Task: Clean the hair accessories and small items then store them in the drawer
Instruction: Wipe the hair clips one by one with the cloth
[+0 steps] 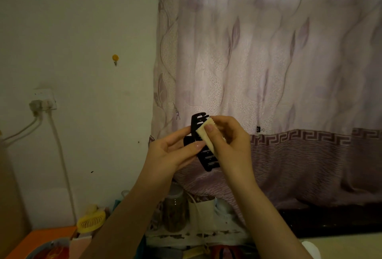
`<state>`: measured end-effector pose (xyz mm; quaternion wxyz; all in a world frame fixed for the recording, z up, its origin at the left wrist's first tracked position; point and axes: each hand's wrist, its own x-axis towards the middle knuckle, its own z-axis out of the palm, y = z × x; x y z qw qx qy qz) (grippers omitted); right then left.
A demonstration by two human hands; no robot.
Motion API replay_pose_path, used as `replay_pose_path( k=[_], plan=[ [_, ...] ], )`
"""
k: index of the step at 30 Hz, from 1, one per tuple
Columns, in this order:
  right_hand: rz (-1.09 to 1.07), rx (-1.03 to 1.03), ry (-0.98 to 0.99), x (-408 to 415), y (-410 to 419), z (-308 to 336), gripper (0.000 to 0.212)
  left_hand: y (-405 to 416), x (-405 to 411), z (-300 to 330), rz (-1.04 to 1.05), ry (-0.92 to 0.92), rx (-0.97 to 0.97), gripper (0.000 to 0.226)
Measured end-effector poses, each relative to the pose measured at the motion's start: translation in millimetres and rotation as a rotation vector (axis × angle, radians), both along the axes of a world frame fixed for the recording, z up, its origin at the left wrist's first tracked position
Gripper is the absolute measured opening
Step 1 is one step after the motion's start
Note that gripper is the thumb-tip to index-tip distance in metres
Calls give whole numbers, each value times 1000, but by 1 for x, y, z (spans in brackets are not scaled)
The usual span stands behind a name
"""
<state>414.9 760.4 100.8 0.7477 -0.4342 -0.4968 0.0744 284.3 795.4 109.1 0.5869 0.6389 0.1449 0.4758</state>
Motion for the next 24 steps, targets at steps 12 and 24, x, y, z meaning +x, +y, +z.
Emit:
replay_pose_path(
  k=[12,24],
  plan=[
    [-24,-12,23,16,-2,16,18,-4,10,6,-17,56,19,40],
    [228,-128,-1,24,-4,3,19,4,14,7,-18,-127,-73,46]
  ],
)
